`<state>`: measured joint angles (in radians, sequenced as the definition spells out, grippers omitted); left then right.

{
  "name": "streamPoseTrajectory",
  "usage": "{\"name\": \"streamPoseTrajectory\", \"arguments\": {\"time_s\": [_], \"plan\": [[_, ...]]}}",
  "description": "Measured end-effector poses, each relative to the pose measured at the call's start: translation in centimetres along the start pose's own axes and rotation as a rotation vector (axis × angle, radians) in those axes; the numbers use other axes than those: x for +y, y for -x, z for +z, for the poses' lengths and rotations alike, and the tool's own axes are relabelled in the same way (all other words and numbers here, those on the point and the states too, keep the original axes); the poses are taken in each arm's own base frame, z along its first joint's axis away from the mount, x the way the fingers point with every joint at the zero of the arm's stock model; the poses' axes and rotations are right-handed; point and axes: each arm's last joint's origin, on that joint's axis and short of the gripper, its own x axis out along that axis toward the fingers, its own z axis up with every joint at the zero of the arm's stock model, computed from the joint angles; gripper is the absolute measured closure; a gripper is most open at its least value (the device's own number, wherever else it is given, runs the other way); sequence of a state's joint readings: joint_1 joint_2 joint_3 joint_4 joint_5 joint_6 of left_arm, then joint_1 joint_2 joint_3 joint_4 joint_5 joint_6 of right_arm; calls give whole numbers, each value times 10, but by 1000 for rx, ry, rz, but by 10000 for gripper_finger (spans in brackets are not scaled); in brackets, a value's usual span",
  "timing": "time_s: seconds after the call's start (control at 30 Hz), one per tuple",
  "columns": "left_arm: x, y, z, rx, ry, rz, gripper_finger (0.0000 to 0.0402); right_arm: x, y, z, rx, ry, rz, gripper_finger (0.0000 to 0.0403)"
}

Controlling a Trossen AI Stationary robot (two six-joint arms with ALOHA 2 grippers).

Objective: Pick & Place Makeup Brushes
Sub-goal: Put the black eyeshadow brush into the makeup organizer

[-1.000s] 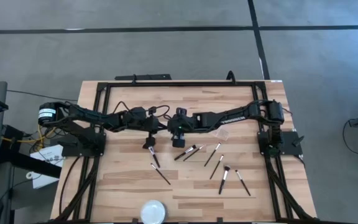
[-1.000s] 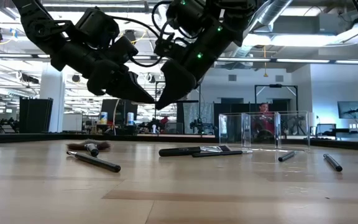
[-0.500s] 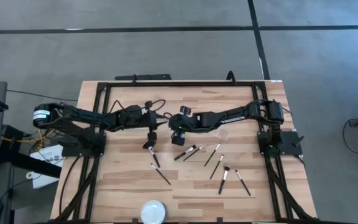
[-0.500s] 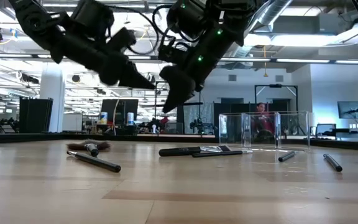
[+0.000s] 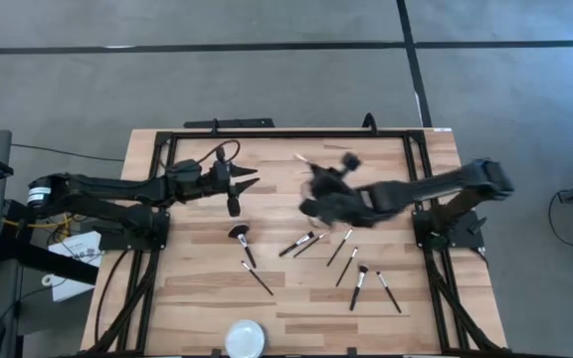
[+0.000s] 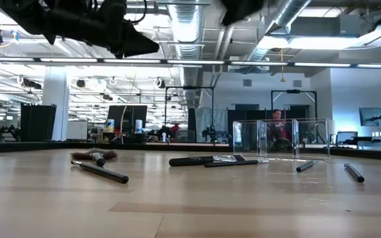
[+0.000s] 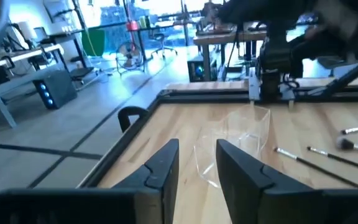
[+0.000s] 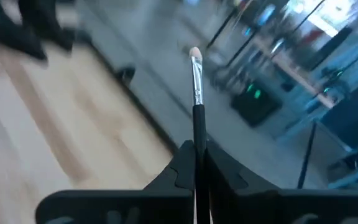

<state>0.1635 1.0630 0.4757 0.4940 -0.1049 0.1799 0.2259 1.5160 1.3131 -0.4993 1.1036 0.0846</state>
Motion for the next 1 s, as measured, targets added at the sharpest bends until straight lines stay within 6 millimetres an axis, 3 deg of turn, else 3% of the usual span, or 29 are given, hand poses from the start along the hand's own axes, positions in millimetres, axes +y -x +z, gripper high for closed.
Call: {"name": "streamPoseTrajectory", "arguments": {"time_s": [0.1,0.17,0.27,0.43,0.6,0.7,1.0], "plan": [[-2,0,1,-21,1,-81,298,-7,26,-17,-77,-86,27,398],[-5,0,3,-58,1,-163,298,-3,28,-40,-119,-100,37,398],[-7,-2,8,-136,1,-239,298,-3,12,-61,-237,-102,89,397],[-7,-8,9,-189,25,-244,298,-17,-26,-76,-710,-347,554,397],[-7,-10,10,-226,25,-240,298,-5,-63,-92,-671,-417,693,397],[-7,-10,11,-235,24,-238,298,12,-81,-95,-660,-422,692,397],[-7,-10,11,-229,24,-237,298,46,-109,-68,-761,-445,794,396]]}}
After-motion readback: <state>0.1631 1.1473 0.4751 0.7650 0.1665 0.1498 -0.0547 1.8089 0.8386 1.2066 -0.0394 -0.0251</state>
